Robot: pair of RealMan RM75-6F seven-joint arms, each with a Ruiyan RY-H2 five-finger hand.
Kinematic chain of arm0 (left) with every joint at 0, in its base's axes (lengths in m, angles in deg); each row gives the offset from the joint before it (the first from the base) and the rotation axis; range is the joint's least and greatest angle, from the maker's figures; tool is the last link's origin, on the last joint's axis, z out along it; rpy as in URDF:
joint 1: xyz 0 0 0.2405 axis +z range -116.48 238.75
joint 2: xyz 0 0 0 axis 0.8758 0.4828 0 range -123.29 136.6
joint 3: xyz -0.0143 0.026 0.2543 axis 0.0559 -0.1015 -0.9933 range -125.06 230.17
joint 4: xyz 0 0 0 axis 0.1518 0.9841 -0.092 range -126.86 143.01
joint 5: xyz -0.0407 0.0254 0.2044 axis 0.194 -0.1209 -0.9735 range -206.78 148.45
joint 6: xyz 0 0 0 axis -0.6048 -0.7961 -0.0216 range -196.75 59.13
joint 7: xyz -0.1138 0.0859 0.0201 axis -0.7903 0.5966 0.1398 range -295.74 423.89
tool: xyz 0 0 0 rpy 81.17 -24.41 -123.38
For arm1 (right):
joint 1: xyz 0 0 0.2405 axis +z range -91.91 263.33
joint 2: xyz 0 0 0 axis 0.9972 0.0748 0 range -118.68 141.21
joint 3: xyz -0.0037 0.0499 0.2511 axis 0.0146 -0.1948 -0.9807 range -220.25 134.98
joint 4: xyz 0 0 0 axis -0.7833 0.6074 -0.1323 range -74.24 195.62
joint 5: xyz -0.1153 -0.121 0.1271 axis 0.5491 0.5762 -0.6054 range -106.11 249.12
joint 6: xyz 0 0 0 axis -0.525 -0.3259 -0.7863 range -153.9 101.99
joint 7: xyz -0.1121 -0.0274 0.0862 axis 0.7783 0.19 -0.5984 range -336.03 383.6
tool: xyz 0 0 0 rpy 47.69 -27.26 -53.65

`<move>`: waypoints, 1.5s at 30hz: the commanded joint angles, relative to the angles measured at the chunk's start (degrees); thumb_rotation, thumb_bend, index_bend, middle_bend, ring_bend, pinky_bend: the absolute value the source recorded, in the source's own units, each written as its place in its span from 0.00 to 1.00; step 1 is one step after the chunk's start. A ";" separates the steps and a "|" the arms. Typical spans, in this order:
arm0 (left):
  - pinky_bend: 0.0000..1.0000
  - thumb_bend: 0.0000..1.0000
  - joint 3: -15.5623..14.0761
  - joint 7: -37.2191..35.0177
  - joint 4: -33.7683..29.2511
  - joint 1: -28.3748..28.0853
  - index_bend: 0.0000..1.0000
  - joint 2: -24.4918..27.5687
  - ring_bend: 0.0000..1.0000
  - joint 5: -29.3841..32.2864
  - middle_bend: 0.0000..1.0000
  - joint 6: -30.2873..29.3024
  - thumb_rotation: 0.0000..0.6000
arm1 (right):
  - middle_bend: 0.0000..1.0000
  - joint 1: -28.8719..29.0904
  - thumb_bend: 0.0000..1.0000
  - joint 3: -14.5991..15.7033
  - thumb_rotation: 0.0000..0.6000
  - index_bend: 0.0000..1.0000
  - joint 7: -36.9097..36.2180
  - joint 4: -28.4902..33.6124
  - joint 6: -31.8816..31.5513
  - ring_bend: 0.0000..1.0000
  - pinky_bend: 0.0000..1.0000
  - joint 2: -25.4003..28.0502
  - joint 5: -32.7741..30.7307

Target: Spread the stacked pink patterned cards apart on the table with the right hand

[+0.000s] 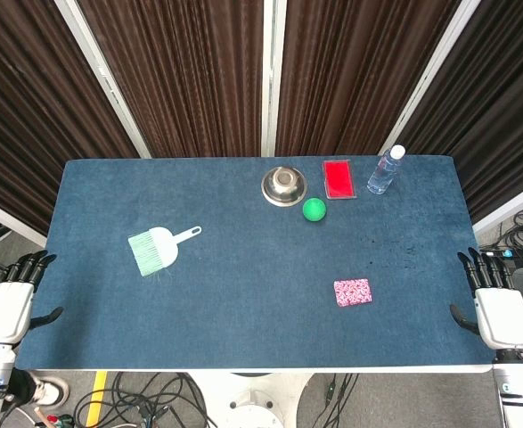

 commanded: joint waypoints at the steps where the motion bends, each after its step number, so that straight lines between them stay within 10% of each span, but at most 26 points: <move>1: 0.24 0.00 -0.14 0.05 0.04 -0.05 0.16 0.04 0.11 0.01 0.13 0.17 1.00 | 0.03 0.33 0.19 0.22 1.00 0.00 -0.12 0.19 0.71 0.00 0.00 -0.06 0.07; 23: 0.24 0.00 -0.22 -1.97 1.07 -0.25 0.16 0.03 0.11 -0.08 0.13 0.51 1.00 | 0.16 2.22 0.20 -0.41 1.00 0.11 4.71 -1.09 0.64 0.02 0.03 -2.80 1.09; 31: 0.24 0.00 -0.48 -3.27 1.63 -0.14 0.16 0.11 0.11 -0.35 0.13 0.48 1.00 | 0.27 7.20 0.21 -1.51 1.00 0.20 14.47 -0.99 8.33 0.11 0.14 -6.16 -2.60; 40: 0.24 0.00 -0.90 -4.75 1.35 -0.18 0.16 1.10 0.11 -1.01 0.13 0.73 1.00 | 0.29 14.01 0.21 -1.21 1.00 0.23 18.78 -3.97 19.91 0.13 0.01 -12.93 -7.18; 45: 0.24 0.00 -1.13 -5.37 1.30 -0.21 0.16 1.50 0.11 -0.76 0.13 1.36 1.00 | 0.29 16.91 0.22 -1.51 1.00 0.23 22.38 -4.60 23.92 0.18 0.17 -15.49 -10.67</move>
